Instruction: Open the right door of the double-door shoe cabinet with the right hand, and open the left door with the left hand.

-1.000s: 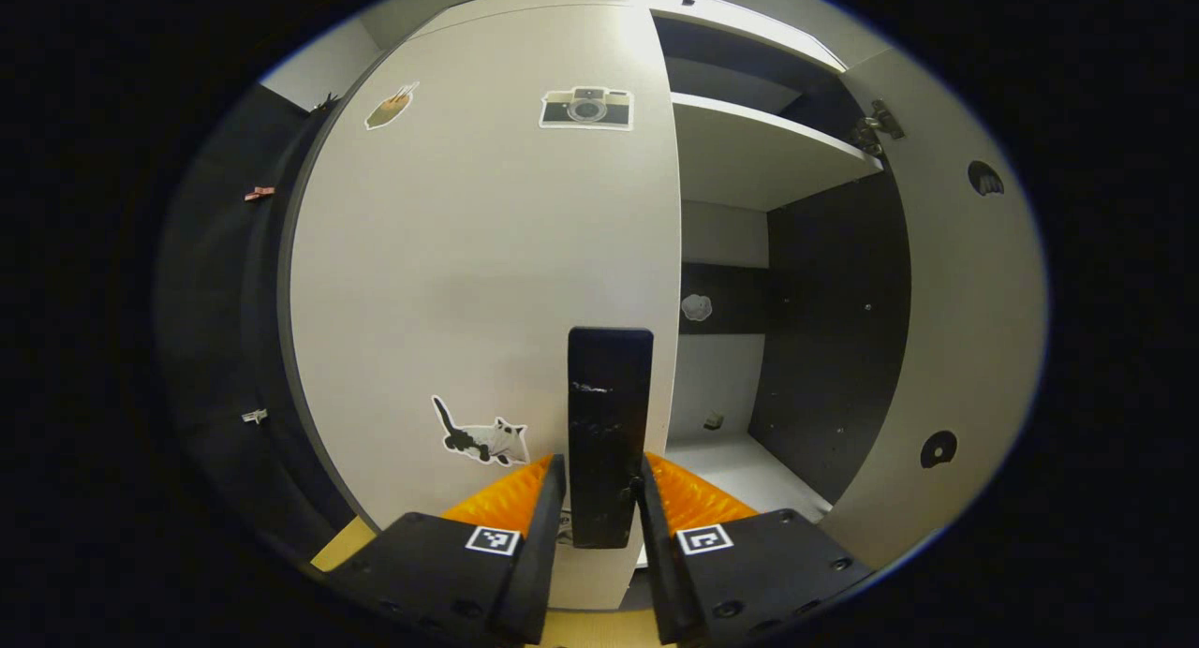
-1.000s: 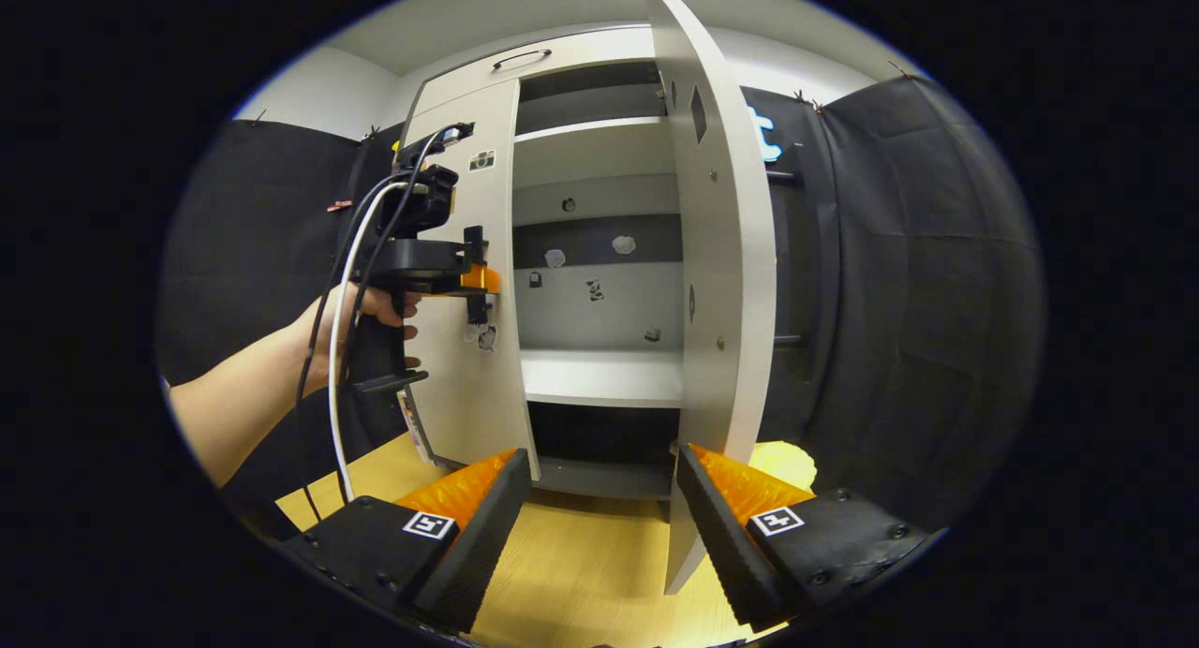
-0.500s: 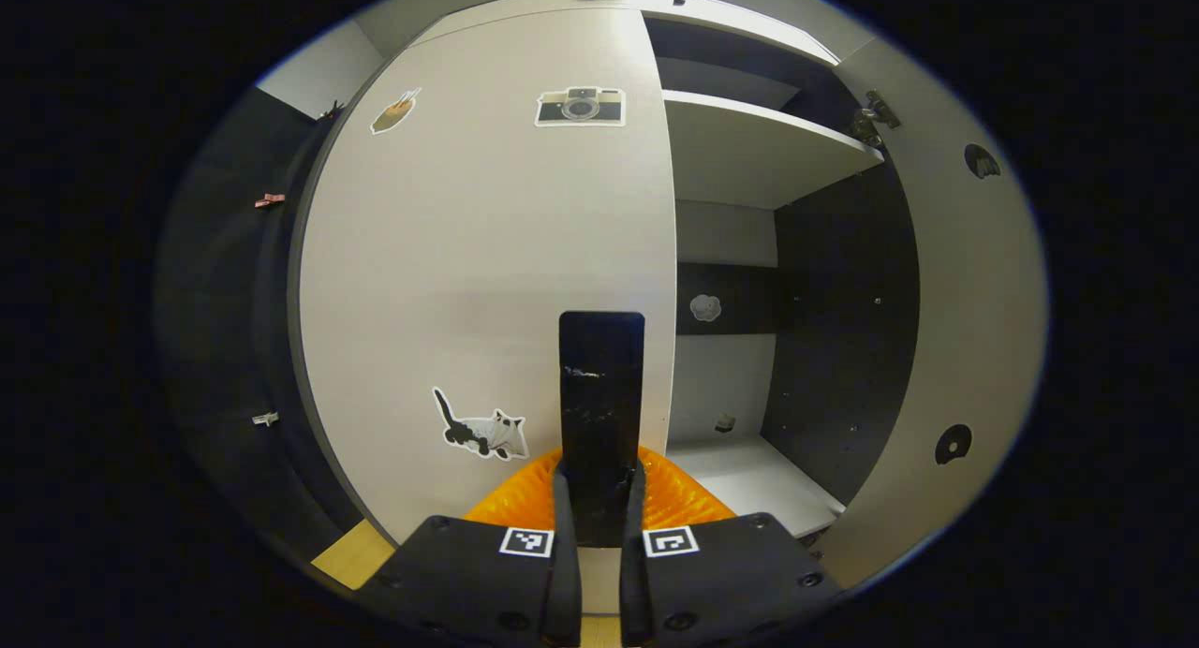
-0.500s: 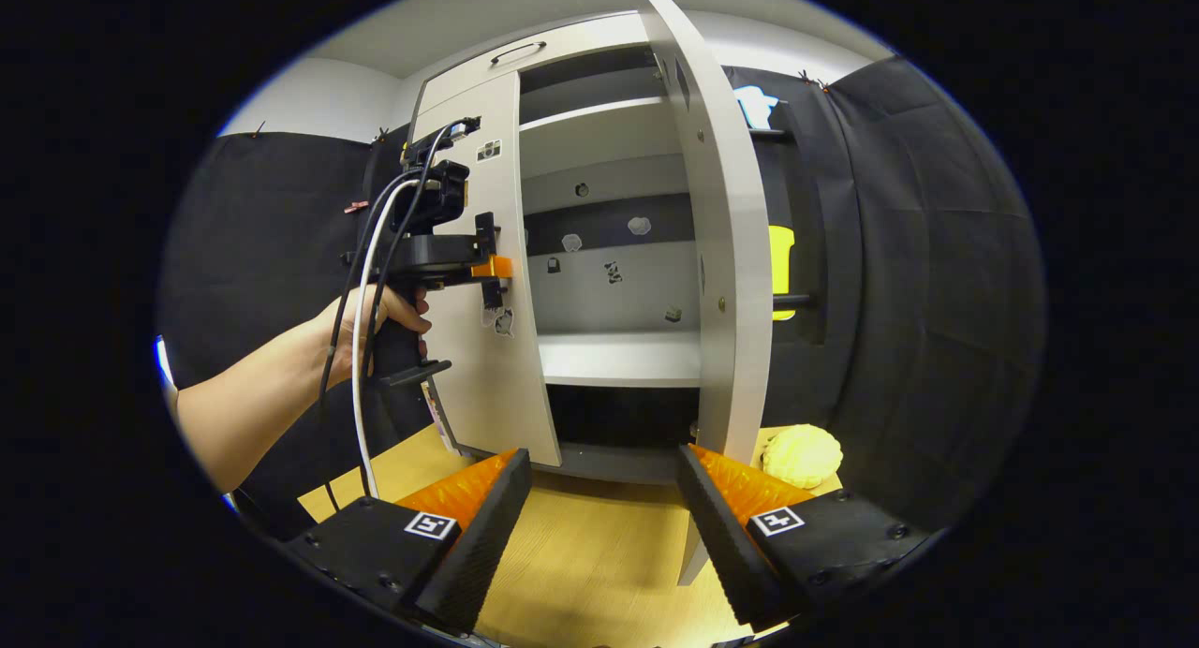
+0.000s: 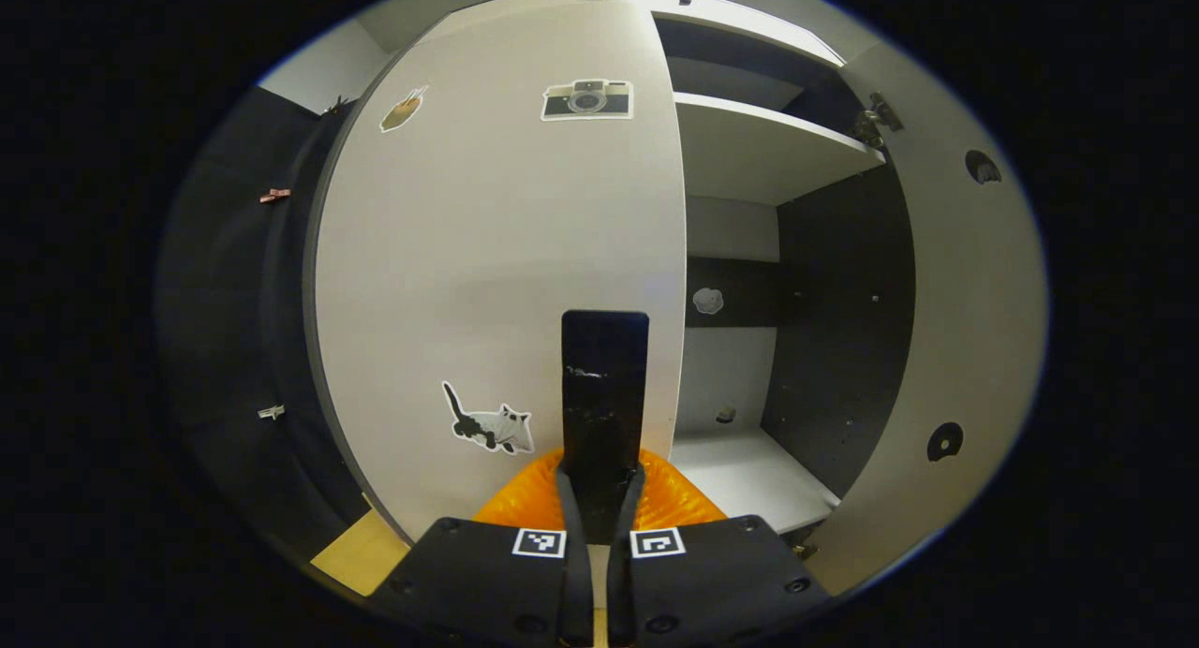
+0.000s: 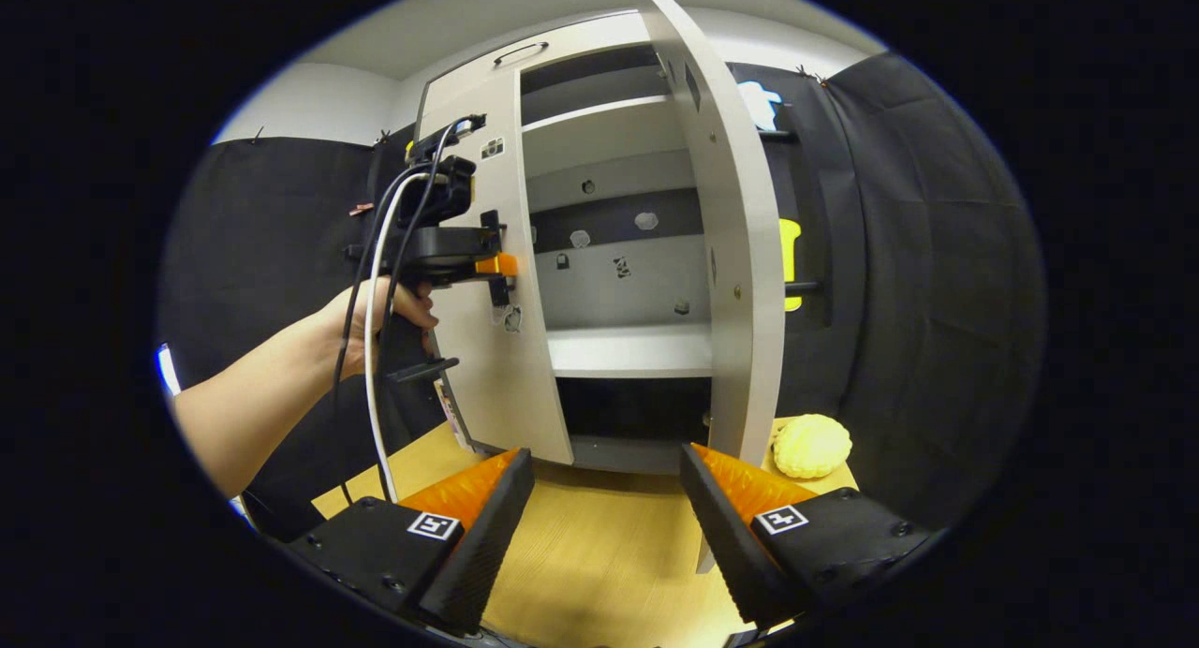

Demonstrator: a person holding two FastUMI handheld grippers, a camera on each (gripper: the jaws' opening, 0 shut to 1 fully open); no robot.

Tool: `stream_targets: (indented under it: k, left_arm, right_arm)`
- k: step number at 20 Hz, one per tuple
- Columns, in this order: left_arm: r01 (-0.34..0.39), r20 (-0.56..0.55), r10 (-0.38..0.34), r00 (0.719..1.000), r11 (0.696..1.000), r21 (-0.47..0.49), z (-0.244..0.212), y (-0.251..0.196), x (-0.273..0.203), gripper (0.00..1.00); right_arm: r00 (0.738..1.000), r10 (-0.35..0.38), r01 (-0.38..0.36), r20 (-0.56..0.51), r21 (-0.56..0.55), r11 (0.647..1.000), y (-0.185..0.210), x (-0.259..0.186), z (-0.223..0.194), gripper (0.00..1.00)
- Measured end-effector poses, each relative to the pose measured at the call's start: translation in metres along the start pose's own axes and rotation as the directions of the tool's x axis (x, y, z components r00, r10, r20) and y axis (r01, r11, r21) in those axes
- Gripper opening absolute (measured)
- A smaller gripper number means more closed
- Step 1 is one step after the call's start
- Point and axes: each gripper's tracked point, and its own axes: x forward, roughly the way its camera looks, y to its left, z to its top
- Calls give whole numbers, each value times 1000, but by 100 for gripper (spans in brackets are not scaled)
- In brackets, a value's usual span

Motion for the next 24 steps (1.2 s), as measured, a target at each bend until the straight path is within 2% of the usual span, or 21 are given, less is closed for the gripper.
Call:
stream_targets:
  k: [4, 8, 17, 24]
  left_arm:
    - [16, 16, -17, 1000, 1000, 8, 0, 5, -6, 11]
    - [55, 12, -55, 998, 998, 3, -2, 10, -11, 11]
    - [128, 34, -128, 991, 992, -6, -4, 24, -22, 11]
    - [95, 54, -94, 994, 995, -28, -3, 40, -30, 10]
  right_arm:
    - [999, -51, 51, -10, 5, 999, 16, -12, -6, 98]
    - [994, -111, 111, 25, -5, 994, 32, -27, -1, 98]
    - [977, -188, 193, 98, -40, 980, 56, -45, 11, 98]
    - [970, -220, 225, 100, -37, 974, 72, -57, 2, 98]
